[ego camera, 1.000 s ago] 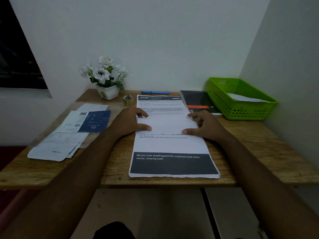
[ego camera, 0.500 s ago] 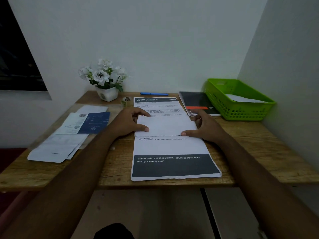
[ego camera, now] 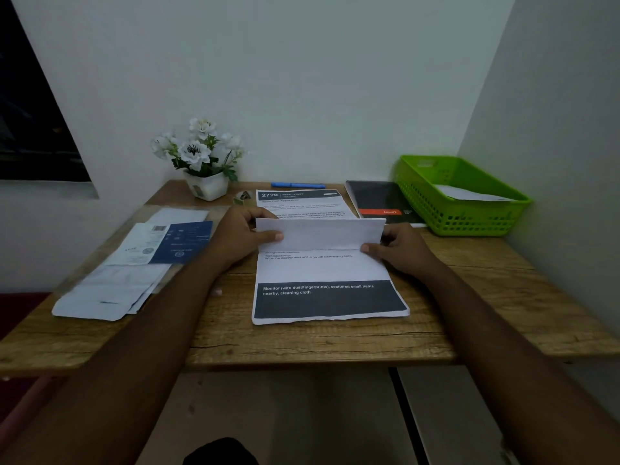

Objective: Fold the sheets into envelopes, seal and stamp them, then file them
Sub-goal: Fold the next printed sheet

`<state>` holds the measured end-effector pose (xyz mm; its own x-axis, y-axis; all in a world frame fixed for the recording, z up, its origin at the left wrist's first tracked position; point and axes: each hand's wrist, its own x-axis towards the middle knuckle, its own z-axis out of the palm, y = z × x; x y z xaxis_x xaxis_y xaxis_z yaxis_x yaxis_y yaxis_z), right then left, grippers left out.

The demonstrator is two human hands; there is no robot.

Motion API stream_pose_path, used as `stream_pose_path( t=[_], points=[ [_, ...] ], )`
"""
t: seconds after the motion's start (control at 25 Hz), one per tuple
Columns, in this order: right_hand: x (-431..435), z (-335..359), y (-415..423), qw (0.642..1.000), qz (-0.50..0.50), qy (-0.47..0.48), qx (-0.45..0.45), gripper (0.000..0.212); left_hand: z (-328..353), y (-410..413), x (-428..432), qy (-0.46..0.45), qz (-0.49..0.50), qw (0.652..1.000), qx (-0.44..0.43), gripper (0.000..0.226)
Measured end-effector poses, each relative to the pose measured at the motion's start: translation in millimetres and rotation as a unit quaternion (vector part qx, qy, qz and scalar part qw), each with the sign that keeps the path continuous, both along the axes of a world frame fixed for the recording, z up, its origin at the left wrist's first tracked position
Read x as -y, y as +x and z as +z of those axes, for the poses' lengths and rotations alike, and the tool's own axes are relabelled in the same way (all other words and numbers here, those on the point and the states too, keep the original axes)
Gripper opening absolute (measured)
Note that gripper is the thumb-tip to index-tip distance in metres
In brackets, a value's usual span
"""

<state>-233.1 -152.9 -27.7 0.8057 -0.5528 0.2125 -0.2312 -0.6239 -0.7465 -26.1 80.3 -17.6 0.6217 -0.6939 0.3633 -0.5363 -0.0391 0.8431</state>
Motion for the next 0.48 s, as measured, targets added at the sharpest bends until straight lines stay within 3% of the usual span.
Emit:
stream_pose_path(
  t=[0.16, 0.32, 0.4, 0.48],
  points=[
    [-1.3, -0.3, 2.4, 0.998, -0.014, -0.049, -0.03, 0.032, 1.2, -0.8, -0.2, 0.019, 0.003, 0.999, 0.028, 0.026],
    [-0.7, 0.3, 4.8, 0.993, -0.055, -0.089, -0.062, 0.011, 0.1, 1.2, -0.3, 0.026, 0.009, 0.999, 0.042, 0.026],
    [0.3, 0.2, 3.9, 0.99, -0.052, -0.111, -0.063, 0.011, 0.3, 2.9, -2.0, 0.031, -0.009, 0.999, 0.04, 0.024],
    [0.3, 0.8, 1.1, 0.99, -0.015, -0.134, -0.039, 0.029, 0.5, 3.1, -3.7, 0.049, -0.045, 0.997, 0.034, 0.024]
  ],
)
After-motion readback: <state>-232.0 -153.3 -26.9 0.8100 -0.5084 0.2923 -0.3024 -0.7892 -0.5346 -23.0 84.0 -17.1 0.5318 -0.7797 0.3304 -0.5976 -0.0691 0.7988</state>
